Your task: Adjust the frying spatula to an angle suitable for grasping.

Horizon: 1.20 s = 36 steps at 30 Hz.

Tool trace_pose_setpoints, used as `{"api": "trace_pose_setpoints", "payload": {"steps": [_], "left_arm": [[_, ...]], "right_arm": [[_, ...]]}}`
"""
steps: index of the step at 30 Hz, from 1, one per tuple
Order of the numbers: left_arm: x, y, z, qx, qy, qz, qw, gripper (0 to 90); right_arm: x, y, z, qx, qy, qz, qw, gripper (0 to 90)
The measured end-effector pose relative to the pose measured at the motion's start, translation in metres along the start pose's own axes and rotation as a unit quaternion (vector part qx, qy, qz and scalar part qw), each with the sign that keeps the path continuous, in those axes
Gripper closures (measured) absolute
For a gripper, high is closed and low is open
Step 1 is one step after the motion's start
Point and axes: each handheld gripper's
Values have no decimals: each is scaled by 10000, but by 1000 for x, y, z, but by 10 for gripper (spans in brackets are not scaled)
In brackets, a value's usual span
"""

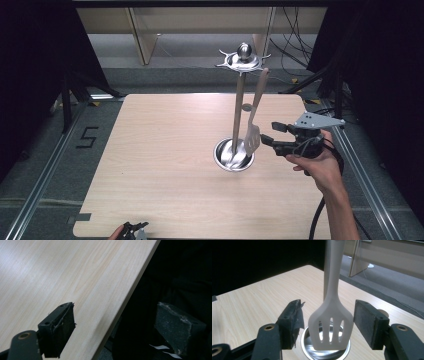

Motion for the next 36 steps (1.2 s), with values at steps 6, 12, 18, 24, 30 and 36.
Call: {"api": "trace_pose_setpoints", "payload": {"steps": [6, 12, 18, 24, 30, 36], "left_arm": [[0, 0, 0, -5, 7, -2, 10000, 155], [0, 0, 0, -7, 8, 18, 10000, 155], [0, 0, 0, -5, -12, -8, 10000, 155], [1, 1, -2, -15, -18, 55, 10000, 155], [1, 1, -2, -9, -45, 14, 10000, 155], [2, 1, -2, 24, -54, -2, 10000, 155]], "right_arm": [[-6, 0, 9, 75, 17, 81, 9999, 390], [-7, 0, 14, 139, 134, 115, 9997, 377], [-7, 5, 24, 234, 154, 147, 9995, 372], [-6, 6, 36, 416, 223, 100, 9988, 368], [-5, 9, 46, 467, 192, 40, 9987, 362], [-3, 15, 53, 578, 196, 8, 9981, 356]]}}
Point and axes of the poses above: each handheld gripper's, and its own axes: y roughly forward along the jaws, z roughly out of its underside, x roughly to its left, and after that the axes turned 4 degrees about x, right-handed
